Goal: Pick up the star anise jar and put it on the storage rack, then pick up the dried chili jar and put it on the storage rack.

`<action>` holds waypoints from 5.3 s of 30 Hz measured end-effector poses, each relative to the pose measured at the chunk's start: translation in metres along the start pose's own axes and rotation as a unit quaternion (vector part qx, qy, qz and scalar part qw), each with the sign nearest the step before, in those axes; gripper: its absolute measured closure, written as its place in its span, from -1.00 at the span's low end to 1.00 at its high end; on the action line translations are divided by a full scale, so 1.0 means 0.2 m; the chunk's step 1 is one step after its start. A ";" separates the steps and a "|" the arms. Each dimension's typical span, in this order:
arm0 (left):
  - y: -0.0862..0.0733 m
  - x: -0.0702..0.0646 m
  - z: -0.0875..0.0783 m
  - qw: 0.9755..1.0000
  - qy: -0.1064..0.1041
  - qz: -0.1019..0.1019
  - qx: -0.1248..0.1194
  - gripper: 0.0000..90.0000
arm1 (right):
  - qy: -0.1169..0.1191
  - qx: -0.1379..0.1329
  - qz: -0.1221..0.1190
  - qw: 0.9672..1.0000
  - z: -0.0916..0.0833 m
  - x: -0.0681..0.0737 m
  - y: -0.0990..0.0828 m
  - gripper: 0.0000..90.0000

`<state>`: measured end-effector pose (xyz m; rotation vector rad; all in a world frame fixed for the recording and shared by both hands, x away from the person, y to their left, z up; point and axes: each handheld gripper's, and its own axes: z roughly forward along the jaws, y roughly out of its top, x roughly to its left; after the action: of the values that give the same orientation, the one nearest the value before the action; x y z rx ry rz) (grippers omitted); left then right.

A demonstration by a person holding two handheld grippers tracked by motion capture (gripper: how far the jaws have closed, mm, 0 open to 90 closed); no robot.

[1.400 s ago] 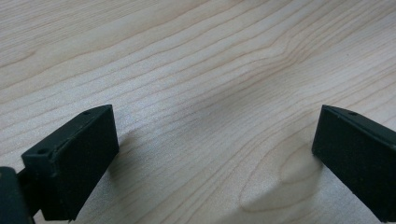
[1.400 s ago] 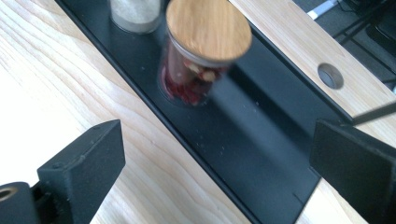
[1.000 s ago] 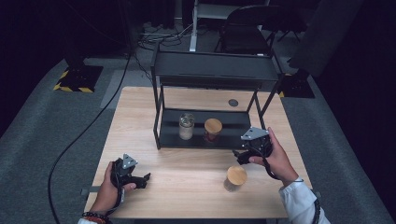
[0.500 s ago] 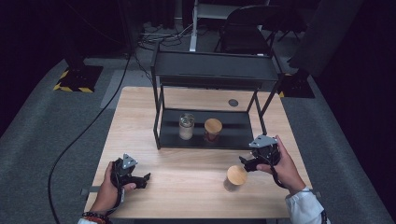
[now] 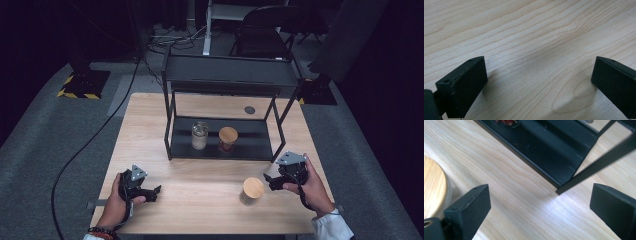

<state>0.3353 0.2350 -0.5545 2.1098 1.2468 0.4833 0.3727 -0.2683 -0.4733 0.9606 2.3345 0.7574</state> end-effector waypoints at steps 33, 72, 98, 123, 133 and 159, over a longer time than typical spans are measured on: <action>0.00 0.00 0.00 1.000 0.001 0.001 -0.001 -1.00 | 0.033 0.019 0.003 0.999 0.12 -0.01 -0.36 -0.93; 0.00 0.00 0.00 1.000 -0.002 0.002 -0.002 -1.00 | 0.082 -0.025 0.079 0.993 0.14 -0.09 -0.49 -1.00; 0.00 0.00 0.00 1.000 -0.003 0.002 -0.002 -1.00 | 0.080 -0.022 0.081 0.993 0.14 -0.09 -0.49 -1.00; 0.00 0.00 0.00 1.000 -0.002 0.002 -0.002 -1.00 | 0.094 -0.024 0.014 0.995 -0.01 -0.02 -0.38 -0.95; 0.00 0.00 0.00 1.000 -0.002 0.002 -0.001 -1.00 | 0.103 -0.029 0.001 0.994 -0.03 0.03 -0.34 -0.95; 0.00 0.00 0.00 1.000 -0.002 0.002 -0.001 -1.00 | 0.136 -0.031 -0.018 0.990 -0.02 0.13 -0.28 -0.95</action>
<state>0.3363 0.2348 -0.5548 2.1117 1.2381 0.4813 0.3274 -0.2830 -0.5143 0.8290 2.5348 0.9932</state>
